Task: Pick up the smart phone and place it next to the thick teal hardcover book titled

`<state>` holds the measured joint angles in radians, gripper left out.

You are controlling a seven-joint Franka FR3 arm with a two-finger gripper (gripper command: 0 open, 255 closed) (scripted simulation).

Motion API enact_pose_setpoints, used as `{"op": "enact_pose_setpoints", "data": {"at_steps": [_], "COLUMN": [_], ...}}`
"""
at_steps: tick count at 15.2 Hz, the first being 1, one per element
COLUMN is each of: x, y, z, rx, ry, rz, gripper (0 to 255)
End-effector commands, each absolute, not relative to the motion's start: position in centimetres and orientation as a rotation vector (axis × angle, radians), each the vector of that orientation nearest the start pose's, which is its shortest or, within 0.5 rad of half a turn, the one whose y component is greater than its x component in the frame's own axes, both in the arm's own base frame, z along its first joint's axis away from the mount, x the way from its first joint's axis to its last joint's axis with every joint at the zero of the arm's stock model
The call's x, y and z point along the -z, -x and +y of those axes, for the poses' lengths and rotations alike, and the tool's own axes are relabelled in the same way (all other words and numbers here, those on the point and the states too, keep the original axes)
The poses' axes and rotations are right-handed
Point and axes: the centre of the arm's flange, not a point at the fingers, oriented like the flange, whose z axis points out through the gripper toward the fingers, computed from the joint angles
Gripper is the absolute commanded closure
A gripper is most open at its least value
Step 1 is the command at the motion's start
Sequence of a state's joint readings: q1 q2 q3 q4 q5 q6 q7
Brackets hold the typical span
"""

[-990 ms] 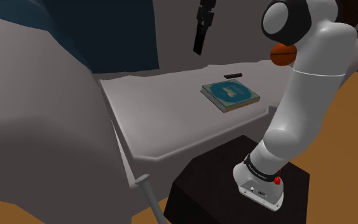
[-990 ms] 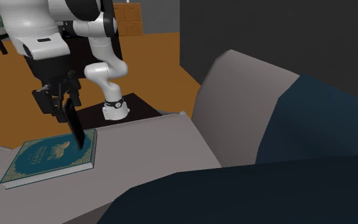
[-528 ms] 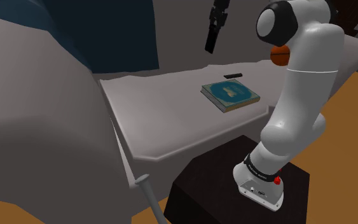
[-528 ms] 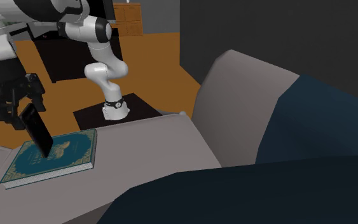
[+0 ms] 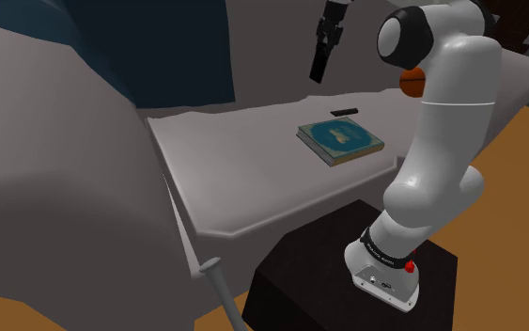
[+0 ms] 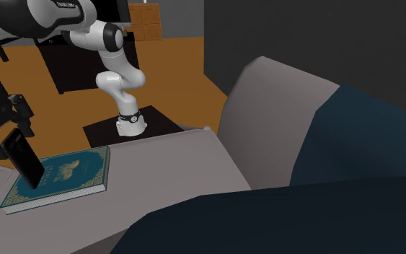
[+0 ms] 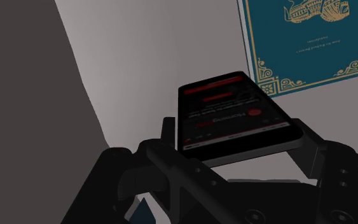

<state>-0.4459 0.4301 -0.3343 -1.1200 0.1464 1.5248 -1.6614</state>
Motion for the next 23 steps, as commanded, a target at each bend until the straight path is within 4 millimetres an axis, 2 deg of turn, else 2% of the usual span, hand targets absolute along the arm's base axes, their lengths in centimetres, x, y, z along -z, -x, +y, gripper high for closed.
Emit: {"op": "enact_pose_setpoints", "data": {"at_steps": [1,23], "x": [-56.8,-45.2], "y": [-52.3,-52.3], "z": [-41.9,-41.9], "rx": [0.011,0.011], "ry": [2.812,2.812], "rz": [-1.386,-1.386], "gripper": [255,255]}}
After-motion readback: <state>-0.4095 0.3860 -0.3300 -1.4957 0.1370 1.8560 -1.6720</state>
